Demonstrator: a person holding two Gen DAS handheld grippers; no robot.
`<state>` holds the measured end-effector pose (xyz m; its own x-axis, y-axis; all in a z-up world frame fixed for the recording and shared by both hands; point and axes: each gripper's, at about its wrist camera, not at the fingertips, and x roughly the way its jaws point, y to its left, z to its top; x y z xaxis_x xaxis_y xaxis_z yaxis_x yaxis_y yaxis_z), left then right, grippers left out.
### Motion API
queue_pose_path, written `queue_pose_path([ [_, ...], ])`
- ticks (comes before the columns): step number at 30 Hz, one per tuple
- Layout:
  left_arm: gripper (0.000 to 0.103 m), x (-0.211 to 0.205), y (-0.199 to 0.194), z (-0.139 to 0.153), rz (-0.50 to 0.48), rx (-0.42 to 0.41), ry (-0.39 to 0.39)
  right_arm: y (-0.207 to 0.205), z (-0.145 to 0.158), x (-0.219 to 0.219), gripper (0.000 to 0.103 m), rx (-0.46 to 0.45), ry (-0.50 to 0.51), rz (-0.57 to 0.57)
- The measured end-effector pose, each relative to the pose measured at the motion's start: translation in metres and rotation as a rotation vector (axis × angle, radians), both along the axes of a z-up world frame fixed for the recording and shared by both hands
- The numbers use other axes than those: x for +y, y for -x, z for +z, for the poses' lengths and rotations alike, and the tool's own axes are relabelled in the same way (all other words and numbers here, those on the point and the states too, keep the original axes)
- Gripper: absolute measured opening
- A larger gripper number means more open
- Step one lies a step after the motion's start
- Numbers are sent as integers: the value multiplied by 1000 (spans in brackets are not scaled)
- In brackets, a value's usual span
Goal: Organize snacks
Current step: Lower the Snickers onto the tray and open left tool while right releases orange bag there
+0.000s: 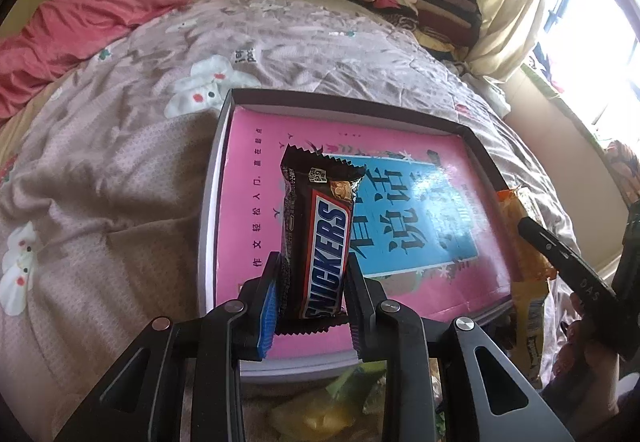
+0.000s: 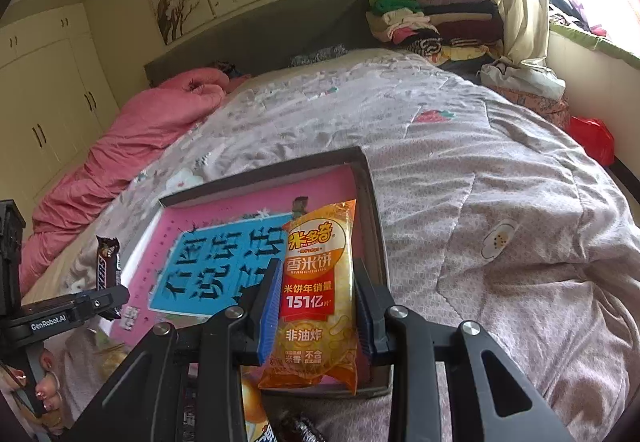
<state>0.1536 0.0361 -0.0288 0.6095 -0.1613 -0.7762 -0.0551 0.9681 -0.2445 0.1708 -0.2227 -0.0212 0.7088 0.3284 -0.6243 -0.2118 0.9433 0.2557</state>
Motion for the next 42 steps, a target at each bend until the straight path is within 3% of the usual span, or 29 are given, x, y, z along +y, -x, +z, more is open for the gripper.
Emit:
queue_pose_path([
  [11, 30, -5, -7, -11, -19, 45, 0, -9, -15, 8, 33, 41, 54, 11],
  [36, 31, 0, -11, -15, -17, 41, 31, 4, -5, 0, 34, 21, 63, -12],
  [42, 42, 3, -9, -7, -9, 18, 38, 9, 0, 2, 35, -2, 71, -4],
])
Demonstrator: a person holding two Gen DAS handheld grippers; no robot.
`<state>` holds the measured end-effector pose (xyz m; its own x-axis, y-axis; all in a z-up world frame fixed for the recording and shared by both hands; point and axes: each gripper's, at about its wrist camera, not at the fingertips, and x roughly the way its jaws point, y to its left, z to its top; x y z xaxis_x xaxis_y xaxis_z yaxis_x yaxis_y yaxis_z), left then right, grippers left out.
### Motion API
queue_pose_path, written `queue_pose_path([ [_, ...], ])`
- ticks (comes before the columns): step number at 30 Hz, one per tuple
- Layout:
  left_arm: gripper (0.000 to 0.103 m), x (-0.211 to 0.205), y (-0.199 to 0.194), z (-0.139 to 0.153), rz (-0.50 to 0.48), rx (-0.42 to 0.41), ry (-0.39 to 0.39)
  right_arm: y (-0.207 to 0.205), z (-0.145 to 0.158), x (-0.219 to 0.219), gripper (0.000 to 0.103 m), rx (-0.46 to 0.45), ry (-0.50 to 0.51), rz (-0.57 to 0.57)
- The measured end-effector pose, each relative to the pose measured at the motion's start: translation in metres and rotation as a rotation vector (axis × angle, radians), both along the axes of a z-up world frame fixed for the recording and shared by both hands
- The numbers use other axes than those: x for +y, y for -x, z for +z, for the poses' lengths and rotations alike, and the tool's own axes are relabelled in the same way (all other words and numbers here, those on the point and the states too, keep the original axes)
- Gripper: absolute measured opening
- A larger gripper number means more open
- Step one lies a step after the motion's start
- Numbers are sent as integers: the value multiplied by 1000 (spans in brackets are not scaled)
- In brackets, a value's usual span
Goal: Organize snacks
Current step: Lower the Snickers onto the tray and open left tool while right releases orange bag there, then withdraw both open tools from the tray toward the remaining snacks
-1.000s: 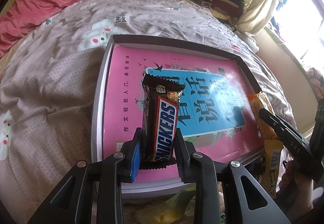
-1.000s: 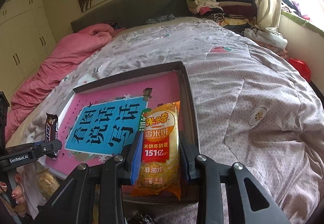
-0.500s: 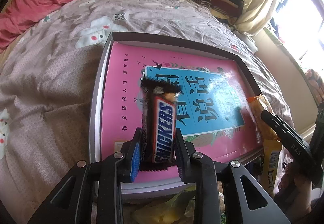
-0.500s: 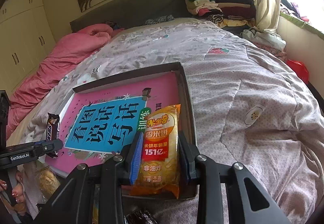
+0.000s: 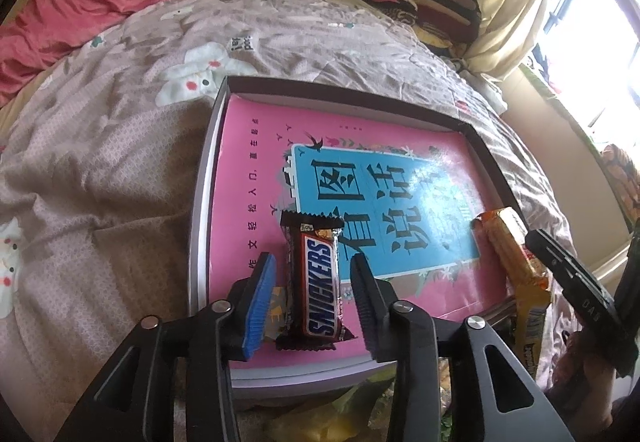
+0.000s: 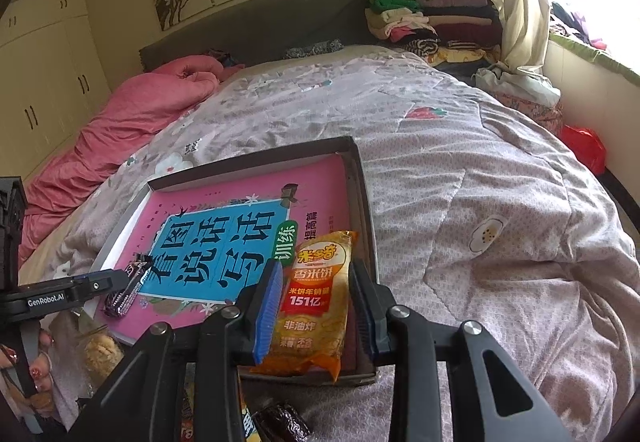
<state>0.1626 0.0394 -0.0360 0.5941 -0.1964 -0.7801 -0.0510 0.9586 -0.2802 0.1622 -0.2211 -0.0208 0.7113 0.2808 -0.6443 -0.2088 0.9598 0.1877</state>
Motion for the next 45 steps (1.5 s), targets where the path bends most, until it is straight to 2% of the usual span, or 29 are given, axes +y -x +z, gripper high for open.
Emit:
queue_pose_path([
  [7, 59, 5, 7, 12, 11, -27, 10, 5, 6, -3, 42, -21, -19, 3],
  [12, 63, 8, 16, 21, 14, -50, 9, 9, 10, -7, 45, -34, -35, -2],
  [14, 69, 10, 19, 23, 12, -56, 12, 11, 12, -7, 48, -36, -41, -1],
  [17, 74, 12, 25, 27, 6, -65, 13, 13, 13, -7, 50, -42, -41, 2],
  [27, 76, 17, 42, 37, 11, -95, -10, 22, 21, -3, 59, -72, -27, 18],
  [42, 77, 22, 61, 37, -1, -84, -43, 38, 26, 7, 61, -97, -4, 55],
  [45, 77, 21, 64, 37, -13, -76, -29, 41, 25, 8, 61, -96, 0, 62],
])
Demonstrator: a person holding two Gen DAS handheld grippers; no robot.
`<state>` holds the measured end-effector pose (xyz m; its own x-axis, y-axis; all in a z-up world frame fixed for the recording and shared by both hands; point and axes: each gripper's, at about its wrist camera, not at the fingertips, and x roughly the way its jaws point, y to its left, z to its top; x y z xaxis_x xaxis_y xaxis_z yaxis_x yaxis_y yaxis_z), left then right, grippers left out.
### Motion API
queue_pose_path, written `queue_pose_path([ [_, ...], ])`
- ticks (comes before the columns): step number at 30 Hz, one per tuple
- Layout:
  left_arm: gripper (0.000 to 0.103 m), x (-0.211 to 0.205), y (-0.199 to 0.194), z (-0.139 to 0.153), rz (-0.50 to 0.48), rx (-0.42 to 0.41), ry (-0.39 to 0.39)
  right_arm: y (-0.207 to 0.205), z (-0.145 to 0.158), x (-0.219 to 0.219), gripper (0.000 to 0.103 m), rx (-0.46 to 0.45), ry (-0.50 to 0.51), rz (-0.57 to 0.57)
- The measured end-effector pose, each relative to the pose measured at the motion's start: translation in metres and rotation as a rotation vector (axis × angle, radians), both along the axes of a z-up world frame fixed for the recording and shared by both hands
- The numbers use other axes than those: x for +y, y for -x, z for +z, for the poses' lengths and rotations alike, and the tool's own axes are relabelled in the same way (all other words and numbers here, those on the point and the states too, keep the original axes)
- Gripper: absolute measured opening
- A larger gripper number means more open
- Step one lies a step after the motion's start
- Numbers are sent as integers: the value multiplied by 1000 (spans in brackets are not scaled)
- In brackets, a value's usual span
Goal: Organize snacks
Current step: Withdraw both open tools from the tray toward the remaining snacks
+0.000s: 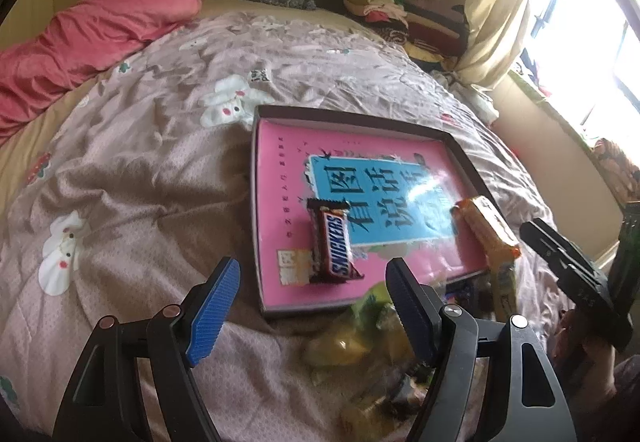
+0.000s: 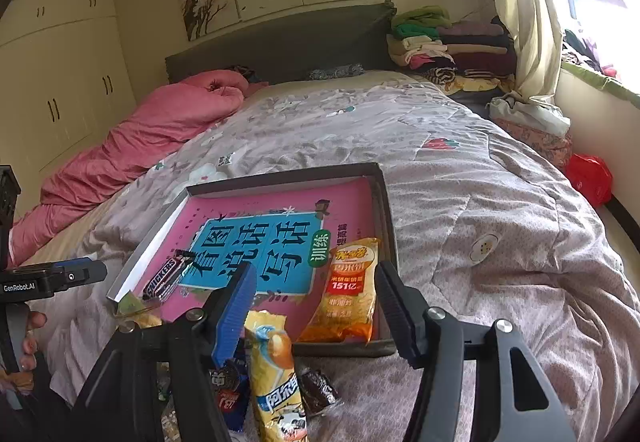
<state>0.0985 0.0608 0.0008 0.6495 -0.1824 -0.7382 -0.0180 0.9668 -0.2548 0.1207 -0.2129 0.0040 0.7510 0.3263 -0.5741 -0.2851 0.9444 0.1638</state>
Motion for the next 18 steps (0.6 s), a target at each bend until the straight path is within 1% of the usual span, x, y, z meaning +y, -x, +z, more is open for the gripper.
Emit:
queue_pose_path([
  [3, 77, -2, 5, 1, -14, -4, -11, 4, 0, 2, 62, -2, 7, 8],
  [11, 77, -3, 18, 0, -41, 4, -10, 14, -2, 8, 62, 12, 16, 29],
  [18, 77, -15, 27, 1, -101, 2, -28, 23, -5, 14, 62, 32, 25, 42],
])
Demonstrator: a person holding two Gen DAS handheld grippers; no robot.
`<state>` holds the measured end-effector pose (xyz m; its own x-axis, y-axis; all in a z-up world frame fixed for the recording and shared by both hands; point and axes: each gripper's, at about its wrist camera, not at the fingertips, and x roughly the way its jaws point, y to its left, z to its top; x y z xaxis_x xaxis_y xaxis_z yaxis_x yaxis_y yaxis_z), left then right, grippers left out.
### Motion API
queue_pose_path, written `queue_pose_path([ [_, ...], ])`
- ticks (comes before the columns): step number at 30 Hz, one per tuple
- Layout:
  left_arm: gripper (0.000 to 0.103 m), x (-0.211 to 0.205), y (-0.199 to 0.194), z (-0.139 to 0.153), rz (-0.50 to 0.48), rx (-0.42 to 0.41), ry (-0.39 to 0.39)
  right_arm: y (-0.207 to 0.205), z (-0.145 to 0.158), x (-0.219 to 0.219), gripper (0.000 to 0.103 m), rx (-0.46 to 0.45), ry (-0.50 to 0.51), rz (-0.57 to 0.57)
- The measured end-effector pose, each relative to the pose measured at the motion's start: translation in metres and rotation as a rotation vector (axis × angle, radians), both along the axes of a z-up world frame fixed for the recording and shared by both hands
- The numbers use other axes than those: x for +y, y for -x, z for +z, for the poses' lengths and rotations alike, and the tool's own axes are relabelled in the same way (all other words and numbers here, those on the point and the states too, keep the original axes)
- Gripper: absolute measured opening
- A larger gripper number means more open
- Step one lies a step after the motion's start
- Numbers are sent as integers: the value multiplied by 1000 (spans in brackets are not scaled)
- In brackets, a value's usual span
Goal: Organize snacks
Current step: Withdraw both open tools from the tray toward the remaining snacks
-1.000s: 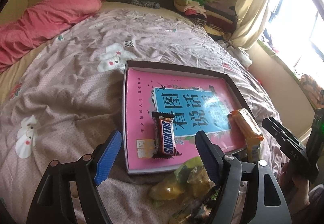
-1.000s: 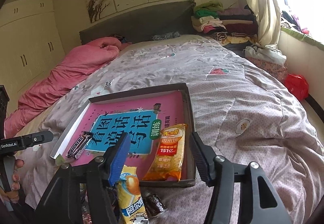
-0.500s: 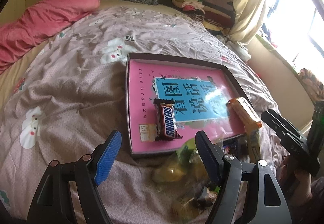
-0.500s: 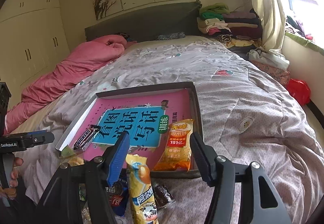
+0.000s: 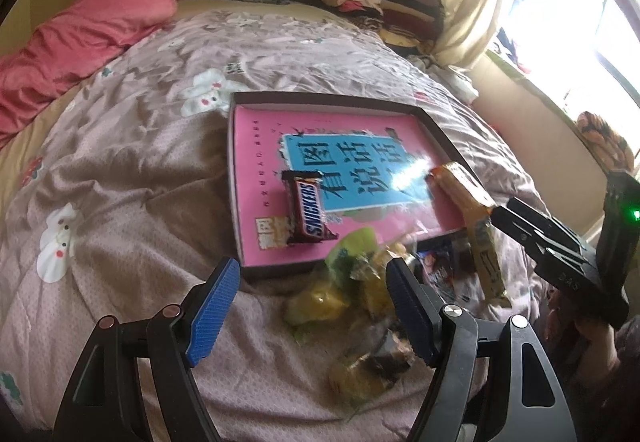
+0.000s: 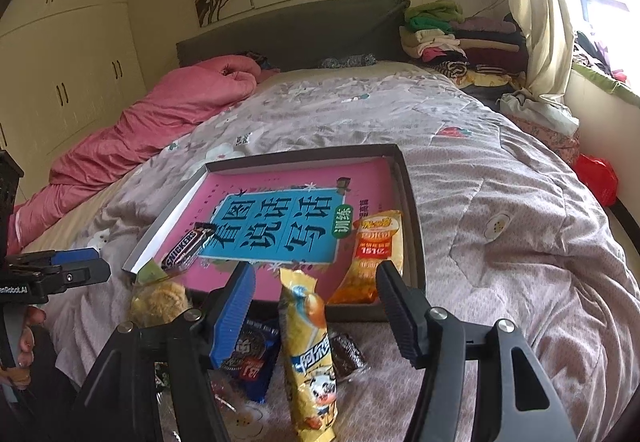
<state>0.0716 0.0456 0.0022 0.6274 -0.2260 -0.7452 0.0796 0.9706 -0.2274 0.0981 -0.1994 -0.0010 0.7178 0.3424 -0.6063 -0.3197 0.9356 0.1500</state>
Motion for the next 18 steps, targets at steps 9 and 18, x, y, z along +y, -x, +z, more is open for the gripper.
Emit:
queue_pose_path([
  [9, 77, -22, 6, -3, -102, 22, -3, 10, -5, 3, 63, 42, 18, 5],
  [18, 77, -38, 11, -11, -178, 52, -13, 16, -13, 10, 60, 99, 48, 31],
])
